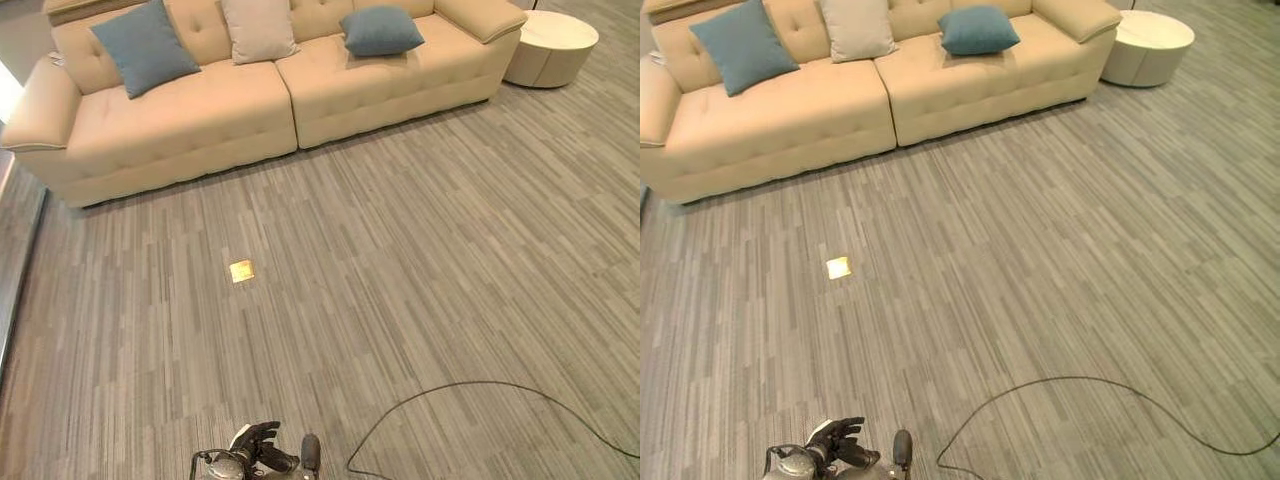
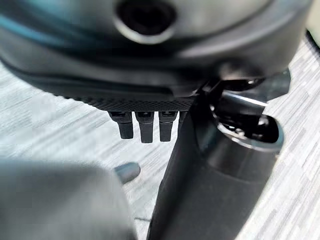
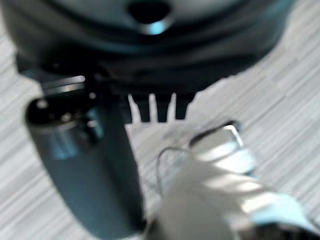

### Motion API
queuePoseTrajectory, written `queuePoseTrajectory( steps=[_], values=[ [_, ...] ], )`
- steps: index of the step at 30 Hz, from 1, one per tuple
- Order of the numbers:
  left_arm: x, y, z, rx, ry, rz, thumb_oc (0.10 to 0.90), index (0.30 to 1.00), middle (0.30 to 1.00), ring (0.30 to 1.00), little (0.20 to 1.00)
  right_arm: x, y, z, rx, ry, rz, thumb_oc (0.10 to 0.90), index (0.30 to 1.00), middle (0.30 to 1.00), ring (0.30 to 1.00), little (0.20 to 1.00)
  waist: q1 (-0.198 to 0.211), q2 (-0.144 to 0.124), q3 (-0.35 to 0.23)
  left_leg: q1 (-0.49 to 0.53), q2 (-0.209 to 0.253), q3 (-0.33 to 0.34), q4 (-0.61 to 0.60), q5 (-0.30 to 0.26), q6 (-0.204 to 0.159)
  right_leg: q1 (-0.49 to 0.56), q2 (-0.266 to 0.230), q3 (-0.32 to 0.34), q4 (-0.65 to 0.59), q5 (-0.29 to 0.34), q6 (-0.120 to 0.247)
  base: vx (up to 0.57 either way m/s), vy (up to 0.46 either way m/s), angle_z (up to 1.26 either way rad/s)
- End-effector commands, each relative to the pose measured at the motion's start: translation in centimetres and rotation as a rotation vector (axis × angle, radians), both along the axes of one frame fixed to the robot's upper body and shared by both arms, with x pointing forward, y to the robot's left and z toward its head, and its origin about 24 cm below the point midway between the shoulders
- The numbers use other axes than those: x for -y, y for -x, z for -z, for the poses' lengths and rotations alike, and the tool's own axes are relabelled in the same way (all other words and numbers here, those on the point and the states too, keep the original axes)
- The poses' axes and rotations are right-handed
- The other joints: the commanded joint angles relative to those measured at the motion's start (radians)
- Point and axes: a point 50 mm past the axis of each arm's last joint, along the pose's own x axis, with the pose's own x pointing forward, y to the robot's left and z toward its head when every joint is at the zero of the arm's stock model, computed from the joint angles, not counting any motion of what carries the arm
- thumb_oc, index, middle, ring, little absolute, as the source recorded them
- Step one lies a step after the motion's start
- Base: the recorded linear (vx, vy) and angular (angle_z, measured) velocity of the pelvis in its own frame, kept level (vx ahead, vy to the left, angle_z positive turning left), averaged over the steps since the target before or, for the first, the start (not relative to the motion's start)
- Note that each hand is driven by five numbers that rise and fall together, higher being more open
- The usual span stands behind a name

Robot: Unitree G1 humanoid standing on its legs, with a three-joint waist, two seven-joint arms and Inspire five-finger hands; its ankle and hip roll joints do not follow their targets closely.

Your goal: Pick up all the scattered cushions and arrange them neatly on the sofa.

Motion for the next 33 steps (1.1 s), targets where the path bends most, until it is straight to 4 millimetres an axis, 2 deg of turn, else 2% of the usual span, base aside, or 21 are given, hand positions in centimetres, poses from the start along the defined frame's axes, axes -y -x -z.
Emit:
queuePoseTrajectory(
  steps=[1,2,3,4,8,10,12,13,14,15,18,21,23,24,25,26,27,29,30,31,33],
  values=[
    [-0.3,0.0,-0.2,0.044,-0.023,0.003,0.8,0.9,0.9,0.9,0.9,2.5,-2.1,-1.3,0.085,0.094,-0.088,0.8,0.9,0.9,0.9,0.9,0.03,0.055,0.002,-0.048,0.048,0.018,0.112,-0.073,-0.044,0.005,-0.061,-0.082,-0.038,0.35,0.037,0.31,0.203,-0.29],
    [-0.5,-1.0,-0.6,0.078,-0.024,-0.007,0.8,0.9,0.9,0.9,0.9,2.3,-2.7,-1.5,0.107,0.107,-0.115,0.8,0.9,0.9,0.9,0.9,0.024,0.071,0.01,0.003,0.057,0.038,0.098,-0.103,-0.042,-0.026,-0.142,-0.183,-0.049,0.342,0.02,0.21,0.104,-0.15],
    [-0.5,-1.0,-0.6,0.078,-0.024,-0.007,0.8,0.9,0.9,0.9,0.9,2.3,-2.7,-1.5,0.107,0.107,-0.115,0.8,0.9,0.9,0.9,0.9,0.021,0.069,0.013,0.007,0.055,0.035,0.098,-0.104,-0.042,-0.021,-0.145,-0.185,-0.047,0.338,0.02,0.43,0.141,-0.13],
    [-0.5,-1.4,-0.8,0.093,-0.016,-0.019,0.8,0.9,0.9,0.9,0.9,2.1,-2.8,-1.5,0.111,0.108,-0.135,0.8,0.9,0.9,0.9,0.9,0.014,0.076,0.018,0.042,0.056,0.033,0.094,-0.129,-0.045,-0.049,-0.171,-0.23,-0.091,0.303,0.007,0.22,0.028,-0.08],
    [-0.1,-1.3,-0.7,0.085,-0.012,0.003,0.8,0.9,0.9,0.9,0.9,1.7,-2.4,-1.2,0.091,0.092,-0.156,0.8,0.9,0.9,0.9,0.9,-0.009,0.076,0.026,0.094,0.057,0.018,0.091,-0.164,-0.056,-0.085,-0.165,-0.237,-0.167,0.248,0.001,0.33,-0.009,0.15],
    [0.3,-0.9,-0.4,0.065,-0.02,0.037,0.8,0.9,0.9,0.9,0.9,1.4,-2.0,-1.0,0.077,0.085,-0.163,0.8,0.9,0.9,0.9,0.9,-0.029,0.073,0.029,0.124,0.062,0.004,0.088,-0.189,-0.07,-0.116,-0.143,-0.212,-0.247,0.226,0.005,0.26,-0.086,0.16],
    [0.4,-0.5,-0.2,0.047,-0.032,0.064,0.8,0.9,0.9,0.9,0.9,1.7,-1.8,-1.0,0.073,0.089,-0.152,0.8,0.9,0.9,0.9,0.9,-0.049,0.064,0.038,0.146,0.068,-0.007,0.09,-0.211,-0.085,-0.138,-0.129,-0.158,-0.342,0.235,0.017,0.27,-0.152,0.18],
    [0.3,-0.2,-0.1,0.034,-0.04,0.077,0.8,0.9,0.9,0.9,0.9,1.9,-1.7,-1.1,0.073,0.092,-0.146,0.8,0.9,0.9,0.9,0.9,-0.056,0.059,0.041,0.157,0.071,-0.013,0.092,-0.222,-0.092,-0.147,-0.128,-0.132,-0.392,0.254,0.025,0.38,-0.286,0.13],
    [0.2,0.8,0.3,0.001,-0.057,0.09,0.8,0.9,0.9,0.9,0.9,2.0,-1.7,-1.1,0.068,0.092,-0.149,0.8,0.9,0.9,0.9,0.9,-0.072,0.048,0.042,0.191,0.076,-0.031,0.083,-0.244,-0.107,-0.185,-0.129,-0.077,-0.479,0.304,0.045,0.39,-0.309,0.13],
    [0.2,0.9,0.3,-0.008,-0.059,0.097,0.8,0.9,0.9,0.9,0.9,2.0,-1.7,-1.1,0.063,0.091,-0.151,0.8,0.9,0.9,0.9,0.9,-0.076,0.046,0.043,0.205,0.082,-0.038,0.085,-0.256,-0.116,-0.181,-0.128,-0.068,-0.523,0.32,0.055,0.3,-0.242,0.2],
    [-0.1,1.9,0.6,-0.04,-0.068,0.087,0.8,0.9,0.9,0.9,0.9,2.0,-1.5,-1.0,0.048,0.086,-0.177,0.8,0.9,0.9,0.9,0.9,-0.088,0.047,0.039,0.252,0.103,-0.067,0.078,-0.264,-0.136,-0.217,-0.114,-0.055,-0.545,0.366,0.069,0.31,-0.31,0.28],
    [-0.1,2.4,0.8,-0.055,-0.071,0.089,0.8,0.9,0.9,0.9,0.9,2.1,-1.2,-1.0,0.035,0.091,-0.172,0.8,0.9,0.9,0.9,0.9,-0.089,0.045,0.026,0.266,0.116,-0.1,0.089,-0.27,-0.149,-0.192,-0.097,-0.044,-0.542,0.349,0.053,0.18,-0.262,0.28],
    [0.0,2.6,0.9,-0.057,-0.064,0.082,0.8,0.9,0.9,0.9,0.9,2.8,-1.0,-1.2,0.036,0.099,-0.143,0.8,0.9,0.9,0.9,0.9,-0.086,0.057,0.014,0.264,0.162,-0.136,0.124,-0.232,-0.174,-0.187,-0.058,-0.036,-0.5,0.312,0.03,0.16,-0.302,0.5],
    [0.0,2.7,0.9,-0.059,-0.057,0.07,0.8,0.9,0.9,0.9,0.9,2.8,-0.9,-1.1,0.03,0.105,-0.15,0.8,0.9,0.9,0.9,0.9,-0.079,0.061,0.011,0.243,0.18,-0.15,0.171,-0.182,-0.19,-0.17,-0.04,-0.043,-0.498,0.288,0.009,0.16,-0.492,0.87],
    [0.1,2.3,0.7,-0.039,-0.04,0.044,0.8,0.9,0.9,0.9,0.9,3.1,-1.2,-1.3,0.037,0.122,-0.159,0.8,0.9,0.9,0.9,0.9,-0.062,0.053,0.019,0.13,0.215,-0.167,0.364,-0.04,-0.211,-0.116,-0.028,-0.073,-0.506,0.247,-0.032,0.12,-0.564,1.0],
    [0.1,1.5,0.4,-0.013,-0.04,0.055,0.8,0.9,0.9,0.9,0.9,3.5,-1.5,-1.5,-0.018,0.167,-0.396,0.8,0.9,0.9,0.9,0.9,-0.024,0.04,0.032,0.082,0.222,-0.183,0.446,0.013,-0.204,-0.082,-0.027,-0.1,-0.515,0.236,-0.057,0.08,-0.598,0.78],
    [0.3,0.3,0.0,0.041,-0.031,0.072,0.8,0.9,0.9,0.9,0.9,2.5,-2.9,-1.7,0.036,0.178,-0.466,0.8,0.9,0.9,0.9,0.9,-0.021,0.03,0.046,0.055,0.229,-0.163,0.497,0.024,-0.187,-0.052,-0.016,-0.103,-0.528,0.222,-0.07,0.05,-0.474,0.48],
    [0.1,-0.6,-0.5,0.082,-0.043,0.066,0.8,0.9,0.9,0.9,0.9,1.7,-2.7,-1.5,0.037,0.202,-0.52,0.8,0.9,0.9,0.9,0.9,-0.024,0.021,0.059,0.014,0.249,-0.102,0.542,0.048,-0.175,-0.018,-0.001,-0.107,-0.533,0.194,-0.093,0.06,-0.286,0.5],
    [0.1,-0.6,-0.5,0.082,-0.044,0.066,0.8,0.9,0.9,0.9,0.9,1.7,-2.7,-1.5,0.037,0.202,-0.52,0.8,0.9,0.9,0.9,0.9,-0.024,0.022,0.06,0.014,0.25,-0.102,0.544,0.046,-0.175,-0.018,0.0,-0.107,-0.532,0.193,-0.093,0.13,-0.207,0.43],
    [0.6,-1.0,-0.7,0.099,-0.042,0.094,0.8,0.9,0.9,0.9,0.9,2.2,-2.6,-1.6,0.028,0.217,-0.52,0.8,0.9,0.9,0.9,0.9,-0.018,0.025,0.068,-0.04,0.266,-0.063,0.526,0.05,-0.174,0.013,0.01,-0.121,-0.527,0.165,-0.104,0.19,-0.201,0.22],
    [0.5,-0.9,-0.6,0.093,-0.054,0.104,0.8,0.9,0.9,0.9,0.9,2.5,-2.7,-1.7,0.04,0.22,-0.495,0.8,0.9,0.9,0.9,0.9,-0.009,0.028,0.071,-0.091,0.258,-0.031,0.44,0.028,-0.175,0.044,0.023,-0.133,-0.527,0.141,-0.109,0.3,-0.189,0.48]
  ],
)
